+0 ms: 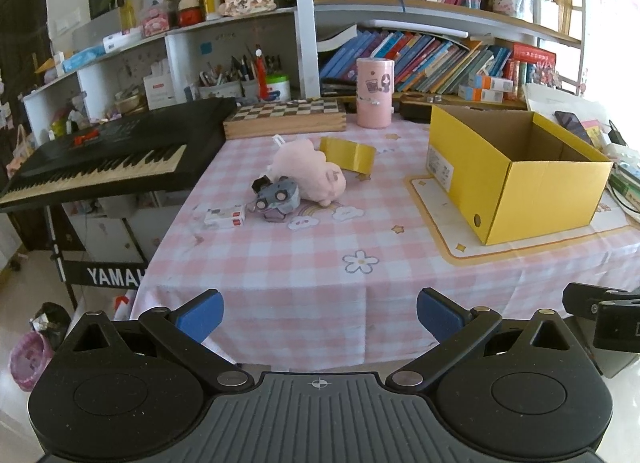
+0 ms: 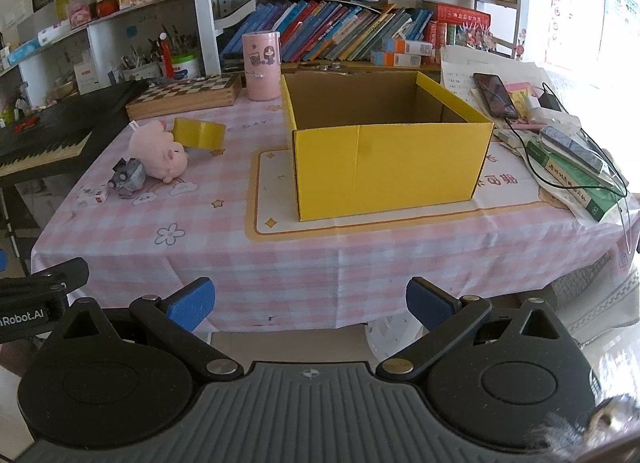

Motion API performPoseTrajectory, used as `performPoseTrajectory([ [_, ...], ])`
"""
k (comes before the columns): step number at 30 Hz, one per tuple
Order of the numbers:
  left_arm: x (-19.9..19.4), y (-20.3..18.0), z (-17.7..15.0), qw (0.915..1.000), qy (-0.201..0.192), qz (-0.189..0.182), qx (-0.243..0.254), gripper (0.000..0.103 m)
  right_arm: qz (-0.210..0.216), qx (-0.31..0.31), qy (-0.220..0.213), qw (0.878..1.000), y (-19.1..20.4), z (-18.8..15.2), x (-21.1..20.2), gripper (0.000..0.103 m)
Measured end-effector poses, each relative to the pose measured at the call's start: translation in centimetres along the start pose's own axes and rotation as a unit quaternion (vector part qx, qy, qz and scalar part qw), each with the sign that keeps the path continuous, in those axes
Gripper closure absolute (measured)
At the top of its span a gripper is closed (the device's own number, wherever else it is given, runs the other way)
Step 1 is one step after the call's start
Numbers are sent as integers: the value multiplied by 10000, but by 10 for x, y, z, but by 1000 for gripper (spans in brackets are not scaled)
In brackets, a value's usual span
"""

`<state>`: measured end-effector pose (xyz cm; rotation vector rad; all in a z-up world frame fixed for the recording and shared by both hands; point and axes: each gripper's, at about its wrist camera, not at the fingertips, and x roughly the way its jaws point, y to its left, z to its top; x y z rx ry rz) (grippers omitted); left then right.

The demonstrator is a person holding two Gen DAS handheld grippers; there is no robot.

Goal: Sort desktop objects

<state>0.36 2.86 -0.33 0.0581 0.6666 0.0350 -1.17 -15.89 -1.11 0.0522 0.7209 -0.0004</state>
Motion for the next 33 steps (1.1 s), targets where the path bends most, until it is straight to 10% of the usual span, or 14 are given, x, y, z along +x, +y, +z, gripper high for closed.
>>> performPoseTrajectory([
  [33, 0, -1, -1, 10000, 61, -36, 9, 0, 35, 15, 94, 9999, -3, -2, 4, 0],
])
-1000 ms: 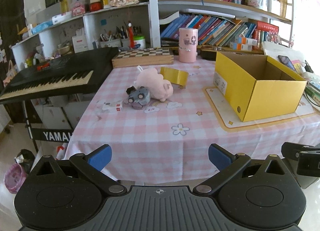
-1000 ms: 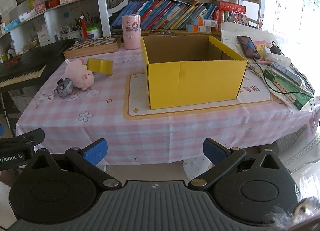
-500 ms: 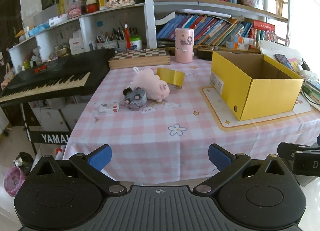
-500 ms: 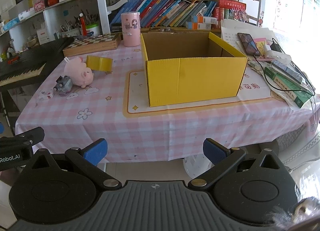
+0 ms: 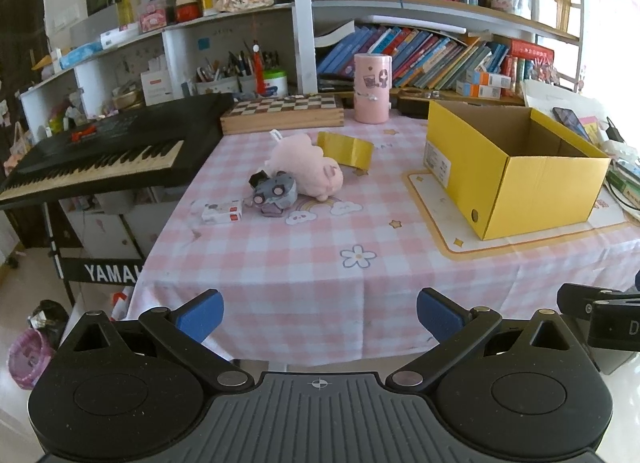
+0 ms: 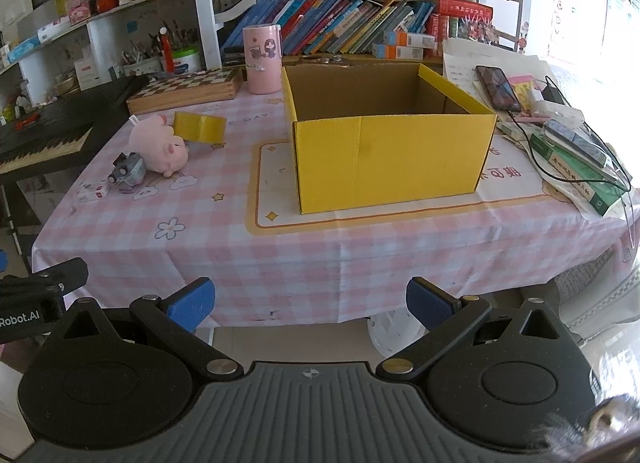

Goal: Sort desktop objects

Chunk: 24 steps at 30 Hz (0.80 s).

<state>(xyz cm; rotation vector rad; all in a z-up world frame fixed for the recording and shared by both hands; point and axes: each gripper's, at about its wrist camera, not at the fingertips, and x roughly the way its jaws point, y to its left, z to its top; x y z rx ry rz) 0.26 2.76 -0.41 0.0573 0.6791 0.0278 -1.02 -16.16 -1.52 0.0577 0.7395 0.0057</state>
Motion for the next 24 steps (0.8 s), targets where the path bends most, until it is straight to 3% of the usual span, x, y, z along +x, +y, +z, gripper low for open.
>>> performPoseTrajectory([
  [24, -3, 8, -3, 9999, -78, -33, -95, 0, 61, -77, -37, 9999, 11, -1, -4, 0],
])
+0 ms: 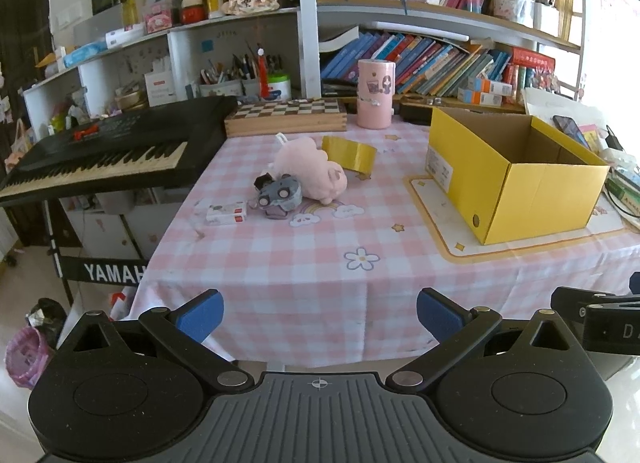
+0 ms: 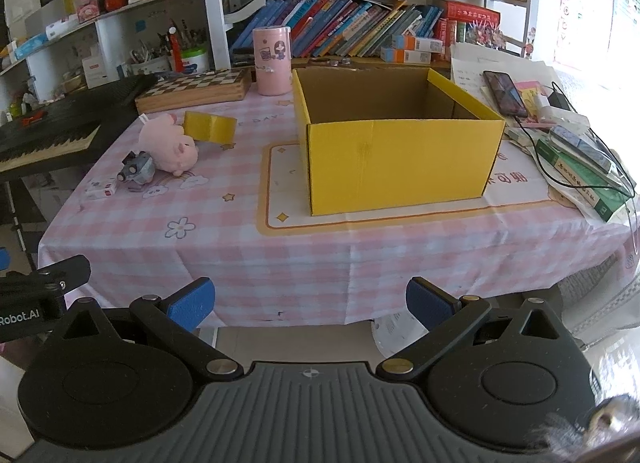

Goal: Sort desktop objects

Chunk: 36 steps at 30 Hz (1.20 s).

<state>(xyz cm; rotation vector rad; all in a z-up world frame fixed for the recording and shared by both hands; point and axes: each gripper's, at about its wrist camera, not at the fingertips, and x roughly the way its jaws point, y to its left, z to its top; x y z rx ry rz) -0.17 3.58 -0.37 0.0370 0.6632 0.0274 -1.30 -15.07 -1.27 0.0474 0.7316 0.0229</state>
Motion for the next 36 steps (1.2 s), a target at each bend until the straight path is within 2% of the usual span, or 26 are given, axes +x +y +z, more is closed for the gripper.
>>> performPoseTrajectory([
  [12, 0, 7, -2, 10000, 9, -36, -4, 0, 115, -42, 35, 9999, 5, 1, 3, 2],
  [20, 0, 20, -3, 9998, 24, 78, -154, 0, 209, -223, 6, 9995, 19, 4, 5, 2],
  [25, 1, 32, -3, 9995, 58, 177, -268, 0, 271, -335, 19, 9991, 30, 7, 10, 12],
  [33, 2, 50, -3, 9984, 72, 358, -425, 0, 504, -463, 52, 9976, 47, 13, 18, 14],
  [36, 2, 56, -2, 9980, 79, 399, -475, 0, 621, -466, 73, 9970, 52, 17, 20, 23],
])
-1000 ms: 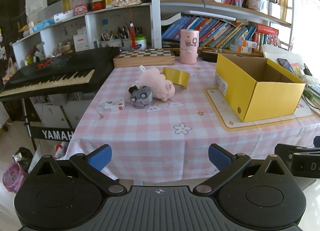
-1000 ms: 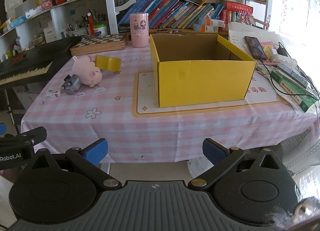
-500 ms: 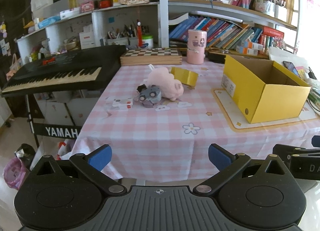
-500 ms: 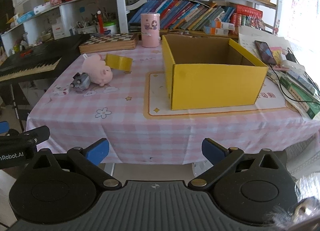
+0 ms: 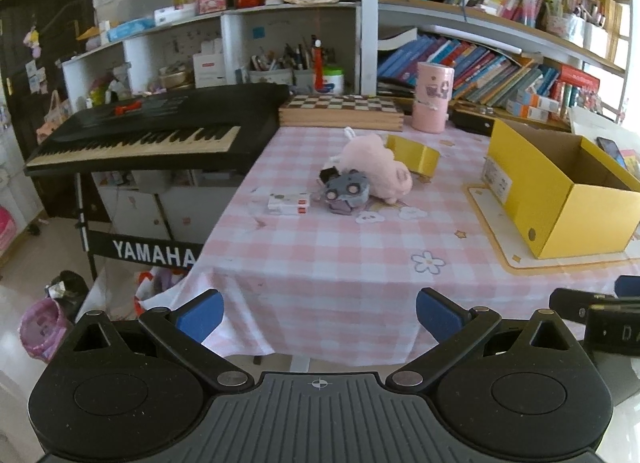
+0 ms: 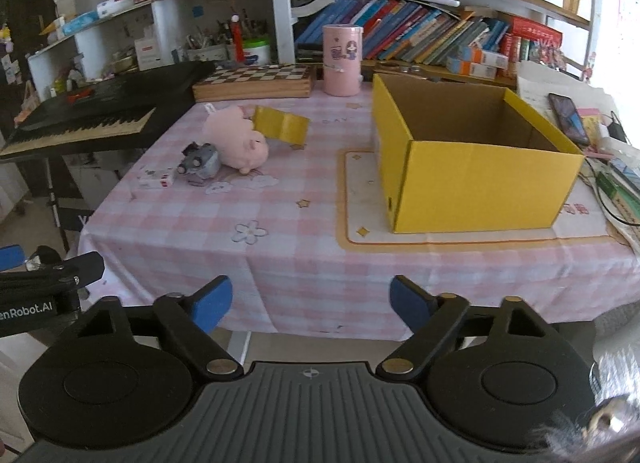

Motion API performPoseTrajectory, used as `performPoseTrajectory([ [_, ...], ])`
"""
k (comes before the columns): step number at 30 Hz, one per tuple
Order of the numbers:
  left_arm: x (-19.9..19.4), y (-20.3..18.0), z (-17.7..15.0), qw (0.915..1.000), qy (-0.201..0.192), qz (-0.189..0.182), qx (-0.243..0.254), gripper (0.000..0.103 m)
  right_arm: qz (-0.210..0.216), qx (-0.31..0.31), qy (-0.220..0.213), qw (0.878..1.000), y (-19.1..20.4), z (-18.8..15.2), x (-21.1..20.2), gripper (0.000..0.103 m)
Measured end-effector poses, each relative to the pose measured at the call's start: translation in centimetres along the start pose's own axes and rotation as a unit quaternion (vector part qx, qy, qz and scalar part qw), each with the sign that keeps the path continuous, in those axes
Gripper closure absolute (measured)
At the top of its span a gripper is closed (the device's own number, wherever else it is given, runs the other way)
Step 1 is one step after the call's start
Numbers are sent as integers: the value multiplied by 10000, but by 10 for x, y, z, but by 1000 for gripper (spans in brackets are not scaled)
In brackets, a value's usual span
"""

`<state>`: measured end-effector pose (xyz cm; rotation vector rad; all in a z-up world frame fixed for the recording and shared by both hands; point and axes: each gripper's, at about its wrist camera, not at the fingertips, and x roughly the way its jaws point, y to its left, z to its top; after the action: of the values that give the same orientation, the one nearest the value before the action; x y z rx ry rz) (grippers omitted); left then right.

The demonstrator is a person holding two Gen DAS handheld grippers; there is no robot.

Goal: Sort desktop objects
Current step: 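Move the right tool toward the yellow tape roll while the left tool approaches the white box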

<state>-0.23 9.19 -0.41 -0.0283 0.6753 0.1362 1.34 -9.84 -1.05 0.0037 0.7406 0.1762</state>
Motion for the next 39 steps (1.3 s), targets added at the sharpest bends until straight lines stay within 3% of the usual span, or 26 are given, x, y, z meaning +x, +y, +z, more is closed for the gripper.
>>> performPoseTrajectory([
  [4, 2, 7, -2, 9999, 100, 17, -54, 0, 138, 105, 47, 9998, 4, 9, 5, 29],
  [9, 3, 16, -2, 9996, 55, 126, -261, 0, 262, -185, 82, 9995, 18, 18, 15, 33],
  [13, 3, 21, 1, 9992, 1, 179, -350, 0, 348, -319, 105, 9988, 24, 24, 23, 47],
  [21, 23, 24, 14, 9985, -93, 358, -408, 0, 471, -565, -61, 9973, 33, 40, 50, 46],
  [28, 58, 24, 38, 9973, 127, 486, -527, 1, 618, -594, -90, 9963, 30, 69, 83, 46],
  [31, 75, 15, 46, 9973, 349, 466, -441, 1, 654, -496, -177, 9965, 24, 80, 95, 45],
  [34, 85, 8, 58, 9978, 309, 481, -326, 1, 721, -335, -391, 9961, 15, 94, 103, 42],
  [39, 104, 1, 78, 9980, 266, 532, -210, 1, 844, -219, -396, 9954, 7, 113, 121, 41],
])
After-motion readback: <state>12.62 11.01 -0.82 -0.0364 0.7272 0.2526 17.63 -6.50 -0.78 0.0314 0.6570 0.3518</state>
